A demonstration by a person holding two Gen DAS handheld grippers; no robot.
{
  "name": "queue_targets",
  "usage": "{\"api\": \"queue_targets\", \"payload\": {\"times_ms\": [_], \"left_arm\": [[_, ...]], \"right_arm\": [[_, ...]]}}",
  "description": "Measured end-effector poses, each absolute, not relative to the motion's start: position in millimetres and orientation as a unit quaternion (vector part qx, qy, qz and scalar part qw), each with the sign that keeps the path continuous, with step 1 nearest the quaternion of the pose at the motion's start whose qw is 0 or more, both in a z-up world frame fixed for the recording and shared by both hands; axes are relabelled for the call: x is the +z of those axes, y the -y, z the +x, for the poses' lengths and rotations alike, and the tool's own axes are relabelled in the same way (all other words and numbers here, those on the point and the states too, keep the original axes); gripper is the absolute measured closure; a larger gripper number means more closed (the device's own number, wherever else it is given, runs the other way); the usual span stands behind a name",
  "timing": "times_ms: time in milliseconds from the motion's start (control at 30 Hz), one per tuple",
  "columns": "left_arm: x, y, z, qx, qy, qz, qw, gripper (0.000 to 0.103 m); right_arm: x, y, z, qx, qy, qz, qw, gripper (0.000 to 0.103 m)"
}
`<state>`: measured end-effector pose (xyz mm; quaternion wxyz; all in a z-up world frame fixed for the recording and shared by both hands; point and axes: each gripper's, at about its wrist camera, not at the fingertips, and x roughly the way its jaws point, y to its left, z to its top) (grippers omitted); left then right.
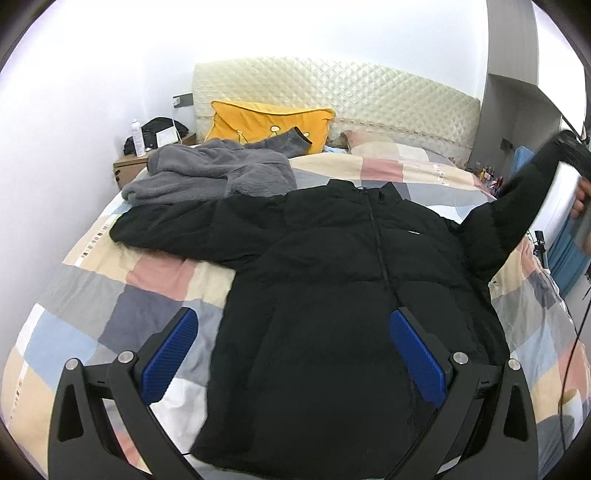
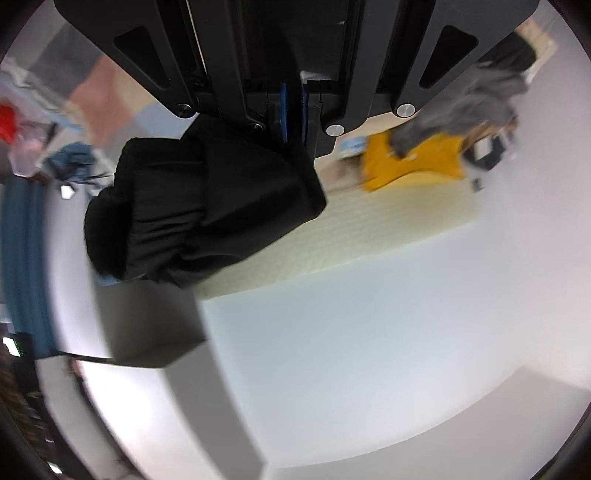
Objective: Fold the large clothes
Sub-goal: 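Close the right gripper on the sleeve cuff and lift it, then carry the sleeve across the jacket body with the right gripper and release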
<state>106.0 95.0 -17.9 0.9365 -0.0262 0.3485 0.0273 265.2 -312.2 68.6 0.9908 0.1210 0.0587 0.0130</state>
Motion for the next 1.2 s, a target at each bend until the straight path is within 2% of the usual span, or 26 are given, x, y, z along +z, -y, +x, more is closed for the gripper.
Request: {"api": "queue_targets", "payload": {"times_ms": [267,600,800,900,1067,1100,1200], "left_arm": [[-25.6,-131.5,90.3,0.046,-0.350,-0.026,0.935,0.000],[-52.3,-179.4,95.3,0.057,-0.369,-0.068,0.925,0.000],[-70.2,-198.1,97.6,0.073,-0.383,-0.085,0.917,0.000],[-78.4,-206.1,99.4,0.079,-0.390,-0.098,0.912,0.000],[-86.5,-212.3,104.8,0.084,-0.401,-0.118,0.905,0.000],[-86.7,-212.1,105.7,0.085,-0.401,-0.120,0.904,0.000],[-83.3,-208.4,107.8,0.084,-0.401,-0.122,0.904,0.000]], "right_arm": [[39.5,155.8,280.5,0.138,-0.107,0.078,0.982,0.101],[-100.4,-5.9,312.4,0.230,-0.239,0.000,0.943,0.100],[-188.6,-48.0,323.2,0.229,-0.318,-0.027,0.920,0.099],[-208.6,-49.6,332.3,0.222,-0.342,-0.032,0.912,0.098],[-203.7,-33.4,330.8,0.234,-0.349,-0.011,0.908,0.090],[-200.6,-30.5,329.3,0.242,-0.351,-0.006,0.905,0.083],[-188.4,-28.6,318.4,0.256,-0.346,-0.010,0.903,0.074]]}}
